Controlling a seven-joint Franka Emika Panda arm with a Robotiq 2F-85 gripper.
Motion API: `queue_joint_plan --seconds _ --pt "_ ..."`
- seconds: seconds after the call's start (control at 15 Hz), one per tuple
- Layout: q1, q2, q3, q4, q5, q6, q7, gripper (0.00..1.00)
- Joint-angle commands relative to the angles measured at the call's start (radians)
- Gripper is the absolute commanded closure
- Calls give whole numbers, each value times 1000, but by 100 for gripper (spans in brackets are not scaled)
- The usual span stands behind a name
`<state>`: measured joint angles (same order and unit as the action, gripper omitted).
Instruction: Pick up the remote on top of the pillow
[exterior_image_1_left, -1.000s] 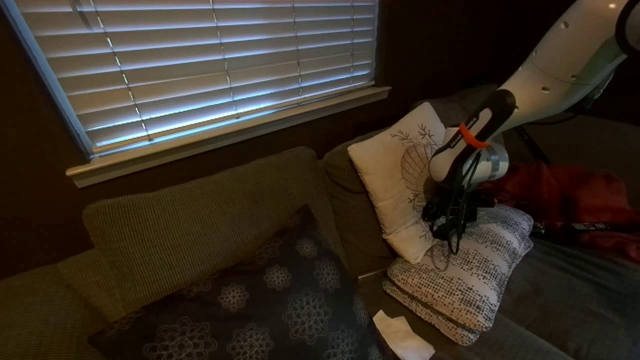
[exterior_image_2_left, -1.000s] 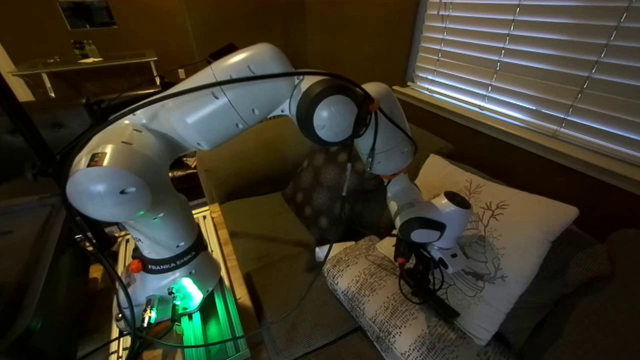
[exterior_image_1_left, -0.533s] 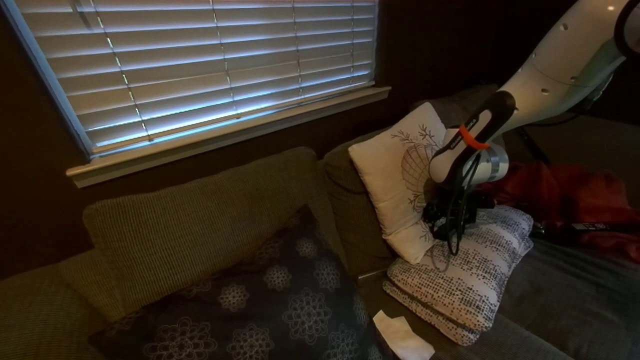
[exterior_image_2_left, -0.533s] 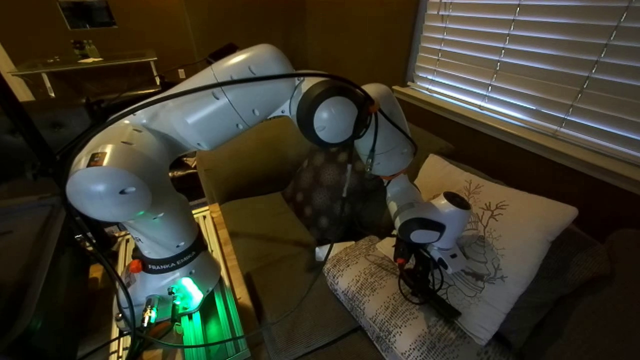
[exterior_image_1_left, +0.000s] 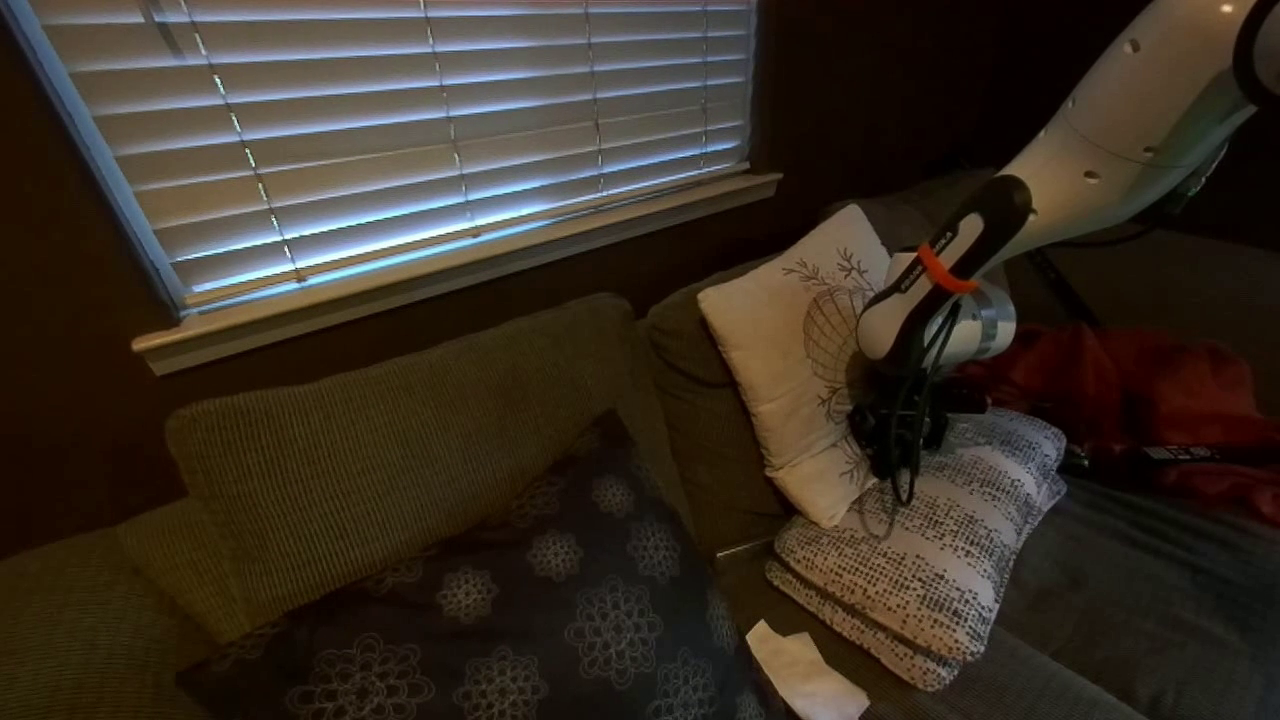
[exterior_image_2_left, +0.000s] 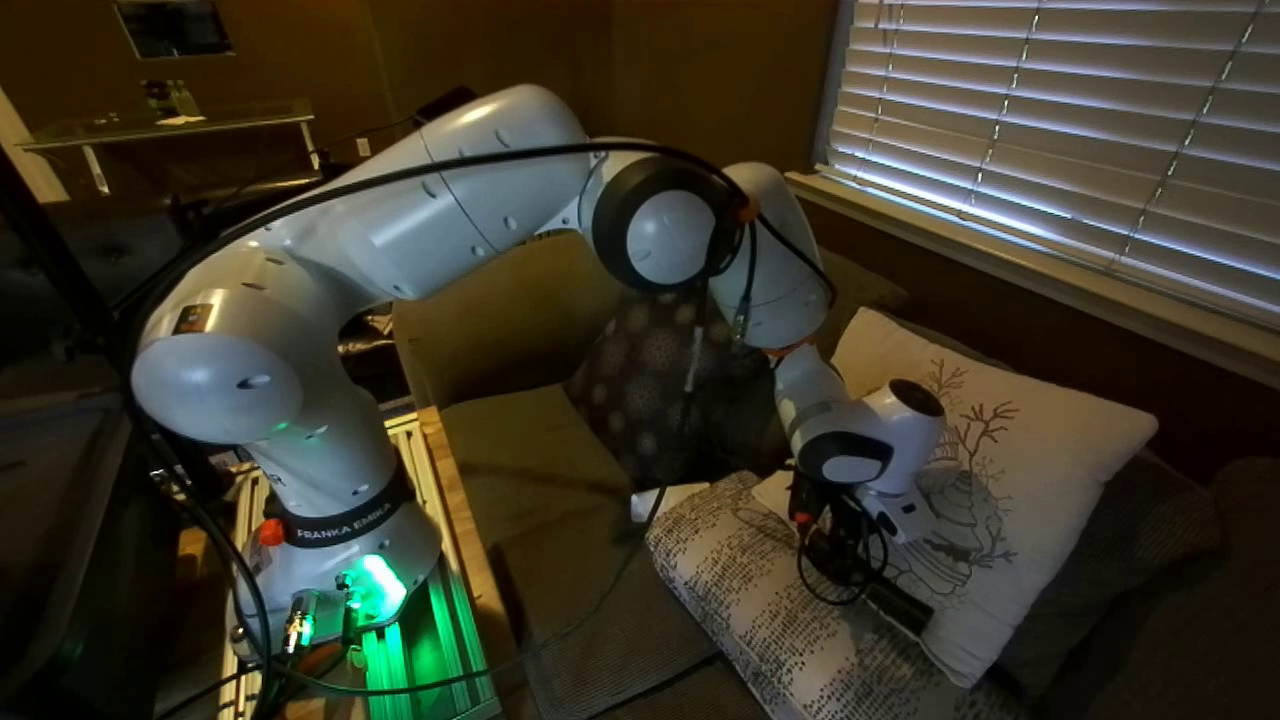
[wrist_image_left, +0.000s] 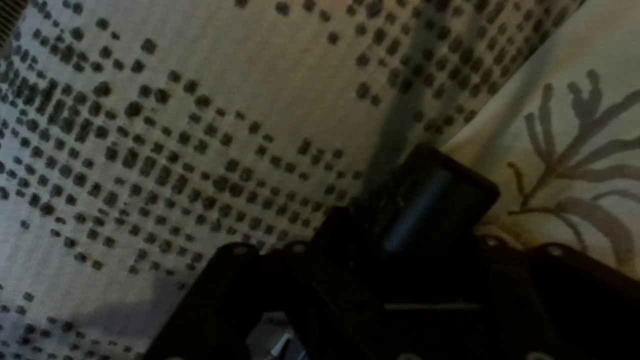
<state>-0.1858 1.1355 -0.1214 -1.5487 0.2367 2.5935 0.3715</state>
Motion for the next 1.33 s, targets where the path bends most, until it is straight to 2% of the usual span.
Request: queue_joint_plan --seconds 0.0,0.07,0.2,0.33,0.4,0.6,0.93,1.27 --pt "-16 -35 28 -28 37 -4 -19 62" --pt "-17 -44 31 -40 41 -3 -20 61" --pt "-23 -69 42 -71 53 -7 -26 48" --pt "-29 -97 59 -103 65 -7 -37 42" --pt "-30 -113 69 -121 72 3 -42 23" --pt "-28 -156 89 -165 92 2 -39 3" --pt "-27 -185 87 -198 104 -45 -33 0" --pt "-63 -185 102 -202 114 87 -109 0"
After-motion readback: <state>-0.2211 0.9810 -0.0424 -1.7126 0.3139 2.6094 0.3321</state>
